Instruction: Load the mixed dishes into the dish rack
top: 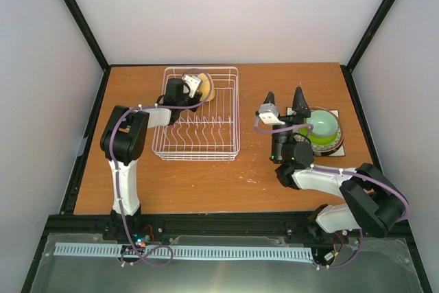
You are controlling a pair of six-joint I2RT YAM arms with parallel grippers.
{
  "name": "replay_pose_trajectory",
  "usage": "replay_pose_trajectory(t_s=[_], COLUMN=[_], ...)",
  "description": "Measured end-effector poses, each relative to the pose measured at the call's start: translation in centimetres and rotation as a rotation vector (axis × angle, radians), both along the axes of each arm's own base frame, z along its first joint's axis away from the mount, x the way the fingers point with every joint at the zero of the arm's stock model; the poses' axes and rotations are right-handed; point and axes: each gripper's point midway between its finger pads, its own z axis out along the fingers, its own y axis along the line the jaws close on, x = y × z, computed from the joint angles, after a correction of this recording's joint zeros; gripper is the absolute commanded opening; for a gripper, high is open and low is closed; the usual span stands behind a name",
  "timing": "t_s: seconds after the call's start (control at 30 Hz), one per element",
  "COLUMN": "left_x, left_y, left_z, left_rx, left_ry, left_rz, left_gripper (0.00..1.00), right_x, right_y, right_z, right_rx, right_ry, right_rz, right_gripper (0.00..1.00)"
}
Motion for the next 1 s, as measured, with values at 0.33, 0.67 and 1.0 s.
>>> replay_pose_trajectory(t_s=[0.33,0.67,1.0], left_x=[0.8,0.4,-5.5], left_y=[1.2,2.6,3.7], left_z=[1.2,7.6,26.7], left_rx=[0.042,0.002,-0.184], left_ry=[-0.044,-0.116,-0.398], left_rz=[0.064,0.152,0.140], left_gripper=[0.63,0.93,1.00], right_x=[0.4,0.4,0.5], right_y=[0.3,-0.8,-5.6], right_z=[-0.4,0.4,5.6], right_rx=[-0.009,0.112,0.560], right_ry=[0.010,0.002,0.084], right_rz=[-0.001,-0.017,0.046], right_gripper=[1.00,1.00,0.90])
